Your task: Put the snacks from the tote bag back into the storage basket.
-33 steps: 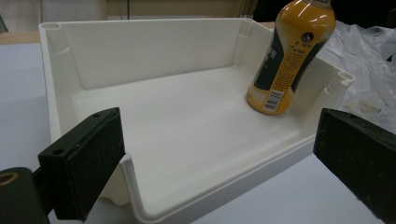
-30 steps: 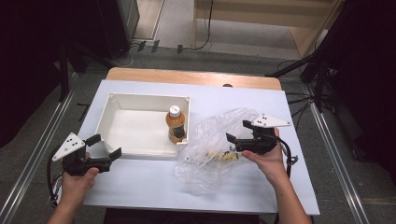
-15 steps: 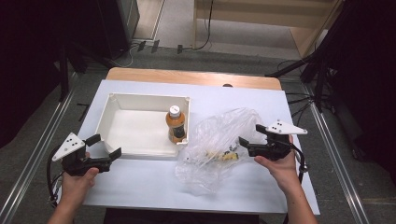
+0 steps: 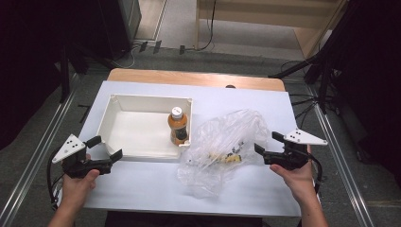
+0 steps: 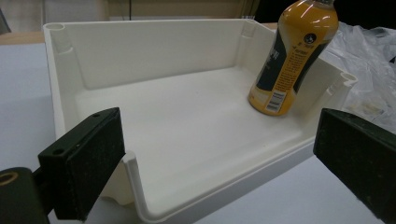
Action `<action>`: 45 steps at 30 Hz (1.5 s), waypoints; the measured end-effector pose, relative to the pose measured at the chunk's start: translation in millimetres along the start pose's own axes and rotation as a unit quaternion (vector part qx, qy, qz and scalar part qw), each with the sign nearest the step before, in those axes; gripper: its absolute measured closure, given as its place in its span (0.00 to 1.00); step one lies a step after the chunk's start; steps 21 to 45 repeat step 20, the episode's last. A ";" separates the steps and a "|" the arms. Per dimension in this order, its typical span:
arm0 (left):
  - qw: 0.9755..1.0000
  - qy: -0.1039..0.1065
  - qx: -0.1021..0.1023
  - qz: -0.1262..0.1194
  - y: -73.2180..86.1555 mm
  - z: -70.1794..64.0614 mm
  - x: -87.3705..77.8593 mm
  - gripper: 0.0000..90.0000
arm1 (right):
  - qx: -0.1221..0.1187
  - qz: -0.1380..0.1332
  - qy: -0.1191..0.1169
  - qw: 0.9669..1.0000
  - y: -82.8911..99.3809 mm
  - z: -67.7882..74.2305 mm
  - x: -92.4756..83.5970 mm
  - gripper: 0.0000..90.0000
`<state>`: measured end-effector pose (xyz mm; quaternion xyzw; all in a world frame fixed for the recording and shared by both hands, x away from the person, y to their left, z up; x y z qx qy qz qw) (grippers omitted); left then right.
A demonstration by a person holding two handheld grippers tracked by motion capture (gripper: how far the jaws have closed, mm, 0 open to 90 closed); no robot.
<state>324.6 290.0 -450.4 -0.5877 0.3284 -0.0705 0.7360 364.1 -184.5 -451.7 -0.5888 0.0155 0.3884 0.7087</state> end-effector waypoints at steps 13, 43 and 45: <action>1.000 0.000 0.000 -0.001 0.7 1.6 -0.5 0.02 | 0.018 -0.009 0.023 1.000 16.3 -20.6 -24.3 0.19; 1.000 0.002 0.002 -0.001 -0.7 -0.2 2.6 0.02 | 0.037 -0.020 0.033 0.999 20.9 -34.7 -31.2 0.19; 1.000 0.002 0.002 -0.001 -0.7 -0.2 2.6 0.02 | 0.037 -0.020 0.033 0.999 20.9 -34.7 -31.2 0.19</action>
Point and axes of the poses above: each handheld gripper's, and its own axes: x roughly forward along the jaws, y roughly out of its underside, z roughly to its left, the point moved 10 cm from there along x, roughly forward along the jaws, and after that the axes turned 14 degrees about x, right-handed, at the moved point
